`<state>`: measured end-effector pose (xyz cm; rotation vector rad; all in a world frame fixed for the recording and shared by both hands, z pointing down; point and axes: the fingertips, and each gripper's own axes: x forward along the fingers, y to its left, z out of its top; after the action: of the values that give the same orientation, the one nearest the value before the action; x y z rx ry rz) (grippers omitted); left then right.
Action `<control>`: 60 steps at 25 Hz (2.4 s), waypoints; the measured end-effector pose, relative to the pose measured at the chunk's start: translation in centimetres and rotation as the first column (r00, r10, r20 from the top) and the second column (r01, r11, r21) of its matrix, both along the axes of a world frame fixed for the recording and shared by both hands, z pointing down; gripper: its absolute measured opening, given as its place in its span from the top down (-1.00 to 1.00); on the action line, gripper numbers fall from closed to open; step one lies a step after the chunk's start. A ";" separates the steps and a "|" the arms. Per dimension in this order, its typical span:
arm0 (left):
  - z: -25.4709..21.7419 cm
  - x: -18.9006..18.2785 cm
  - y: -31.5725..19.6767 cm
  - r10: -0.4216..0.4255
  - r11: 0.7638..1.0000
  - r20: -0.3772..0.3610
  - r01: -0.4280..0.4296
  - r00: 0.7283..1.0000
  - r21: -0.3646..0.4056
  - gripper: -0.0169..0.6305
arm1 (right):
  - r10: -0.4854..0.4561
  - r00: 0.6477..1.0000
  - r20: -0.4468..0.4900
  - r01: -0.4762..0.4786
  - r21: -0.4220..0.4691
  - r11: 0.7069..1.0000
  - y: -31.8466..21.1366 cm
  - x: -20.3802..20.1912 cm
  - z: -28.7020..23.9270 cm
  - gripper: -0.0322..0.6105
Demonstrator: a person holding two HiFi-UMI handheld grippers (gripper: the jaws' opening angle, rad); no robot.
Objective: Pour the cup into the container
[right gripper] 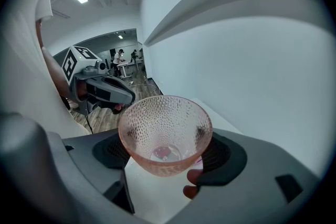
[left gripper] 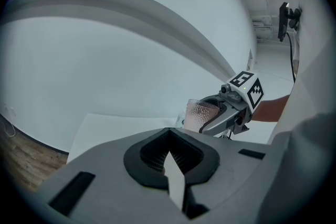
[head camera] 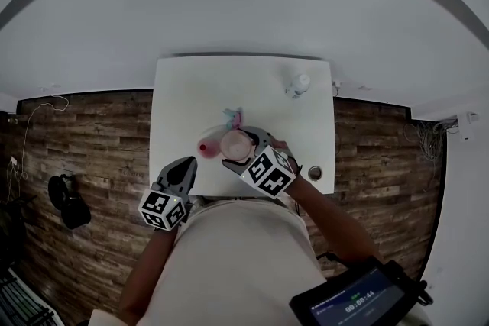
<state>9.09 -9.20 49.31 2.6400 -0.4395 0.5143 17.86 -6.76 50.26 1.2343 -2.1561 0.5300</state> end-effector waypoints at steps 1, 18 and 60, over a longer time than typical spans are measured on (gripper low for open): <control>0.0 0.2 0.1 0.001 1.000 0.000 -0.001 1.000 -0.001 0.92 | -0.001 1.000 -0.005 0.001 0.003 1.000 0.2 0.2 -0.1 -0.28; 0.5 1.3 2.8 0.013 1.000 0.021 -0.013 1.000 -0.005 0.92 | -0.030 0.997 -0.066 0.034 0.052 0.998 3.3 1.4 0.6 -0.28; 6.1 1.8 4.2 0.031 1.000 0.165 -0.031 0.986 -0.001 0.92 | -0.052 0.998 -0.040 0.051 -0.025 0.998 3.8 3.3 9.0 -0.28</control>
<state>10.92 -5.03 55.42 2.6197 -0.4495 0.7463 21.13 -2.96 59.26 1.1636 -2.1358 0.5035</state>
